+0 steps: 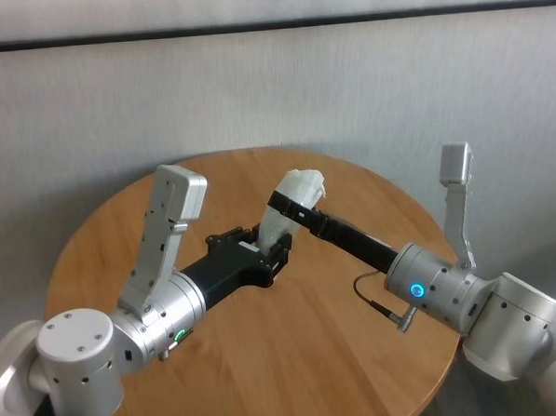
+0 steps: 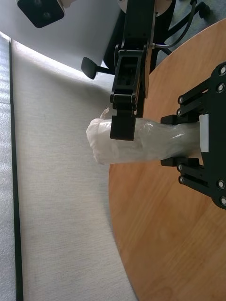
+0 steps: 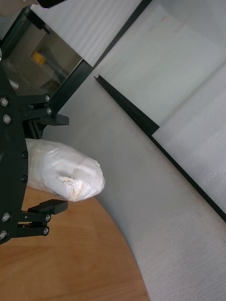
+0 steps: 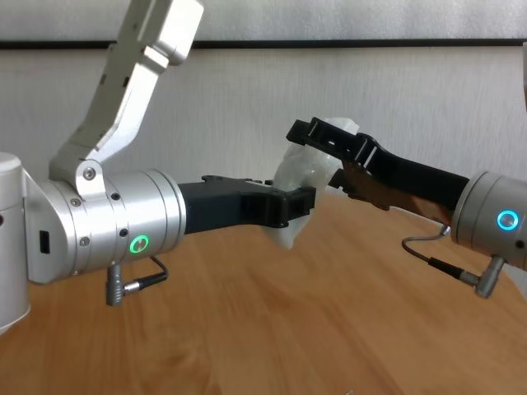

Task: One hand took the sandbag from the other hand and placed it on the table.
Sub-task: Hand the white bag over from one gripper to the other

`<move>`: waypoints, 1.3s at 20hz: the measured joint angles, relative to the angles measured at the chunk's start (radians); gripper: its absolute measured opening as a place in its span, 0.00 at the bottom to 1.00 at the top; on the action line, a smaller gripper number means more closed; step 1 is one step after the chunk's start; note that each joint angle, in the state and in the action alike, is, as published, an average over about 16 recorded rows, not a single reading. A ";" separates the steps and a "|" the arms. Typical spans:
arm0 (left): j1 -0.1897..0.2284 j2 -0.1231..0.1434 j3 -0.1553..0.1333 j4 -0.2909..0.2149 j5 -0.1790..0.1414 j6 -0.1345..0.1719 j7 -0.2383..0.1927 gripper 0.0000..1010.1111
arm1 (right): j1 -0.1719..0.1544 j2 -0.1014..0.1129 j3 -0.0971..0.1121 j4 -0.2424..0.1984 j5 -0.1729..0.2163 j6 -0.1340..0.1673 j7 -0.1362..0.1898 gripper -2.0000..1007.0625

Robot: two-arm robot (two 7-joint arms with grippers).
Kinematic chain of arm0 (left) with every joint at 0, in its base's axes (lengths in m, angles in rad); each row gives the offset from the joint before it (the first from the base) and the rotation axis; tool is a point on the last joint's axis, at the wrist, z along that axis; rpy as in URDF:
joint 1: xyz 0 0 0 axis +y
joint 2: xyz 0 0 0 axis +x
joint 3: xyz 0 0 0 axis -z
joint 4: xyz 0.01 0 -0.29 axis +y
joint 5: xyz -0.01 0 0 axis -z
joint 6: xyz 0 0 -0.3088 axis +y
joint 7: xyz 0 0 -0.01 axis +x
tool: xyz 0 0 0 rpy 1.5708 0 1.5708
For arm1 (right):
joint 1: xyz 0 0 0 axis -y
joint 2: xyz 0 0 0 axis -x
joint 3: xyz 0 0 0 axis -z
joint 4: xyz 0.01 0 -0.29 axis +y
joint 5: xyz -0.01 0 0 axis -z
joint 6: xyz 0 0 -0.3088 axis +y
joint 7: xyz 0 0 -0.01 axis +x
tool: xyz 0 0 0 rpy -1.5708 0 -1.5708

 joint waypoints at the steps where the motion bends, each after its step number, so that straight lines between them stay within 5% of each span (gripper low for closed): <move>1: 0.000 0.000 0.000 0.000 0.000 0.000 0.000 0.41 | 0.000 0.000 0.000 -0.001 0.000 0.000 -0.001 0.94; 16: 0.000 0.000 0.000 0.000 0.000 0.000 0.000 0.41 | -0.006 0.003 0.004 -0.009 -0.005 -0.001 -0.007 0.60; 26: 0.000 0.000 0.000 0.000 0.000 0.000 0.000 0.41 | -0.007 0.004 0.005 -0.011 -0.006 -0.002 -0.008 0.54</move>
